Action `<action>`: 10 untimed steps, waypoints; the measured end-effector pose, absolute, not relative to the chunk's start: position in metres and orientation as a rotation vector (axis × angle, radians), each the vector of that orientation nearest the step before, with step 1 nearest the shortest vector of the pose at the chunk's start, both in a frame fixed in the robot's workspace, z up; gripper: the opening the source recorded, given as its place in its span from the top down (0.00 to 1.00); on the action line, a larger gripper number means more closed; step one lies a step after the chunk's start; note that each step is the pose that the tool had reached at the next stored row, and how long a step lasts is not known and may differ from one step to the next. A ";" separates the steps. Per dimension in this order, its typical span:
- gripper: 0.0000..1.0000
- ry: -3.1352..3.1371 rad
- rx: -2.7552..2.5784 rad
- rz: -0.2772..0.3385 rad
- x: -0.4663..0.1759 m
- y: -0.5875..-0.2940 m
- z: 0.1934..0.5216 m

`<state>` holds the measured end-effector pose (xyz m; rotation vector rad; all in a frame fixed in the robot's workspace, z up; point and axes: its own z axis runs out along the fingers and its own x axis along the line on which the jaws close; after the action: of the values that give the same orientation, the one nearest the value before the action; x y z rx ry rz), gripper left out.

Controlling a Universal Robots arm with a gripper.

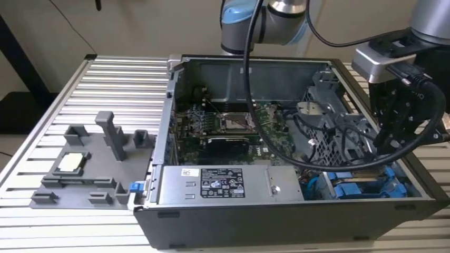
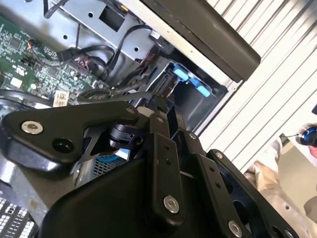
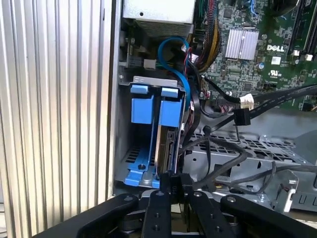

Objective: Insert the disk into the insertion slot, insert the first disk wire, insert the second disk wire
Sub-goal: 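Insert the first disk wire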

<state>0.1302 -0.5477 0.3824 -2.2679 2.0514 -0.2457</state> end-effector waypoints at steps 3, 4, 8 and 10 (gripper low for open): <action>0.81 2.059 -2.277 -0.227 0.132 -0.548 0.381; 0.81 2.059 -2.276 -0.221 0.133 -0.548 0.380; 0.81 2.055 -2.254 -0.187 0.133 -0.548 0.379; 0.81 2.050 -2.243 -0.167 0.133 -0.548 0.379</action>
<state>0.1334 -0.5485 0.3785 -2.2425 2.0497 -0.1675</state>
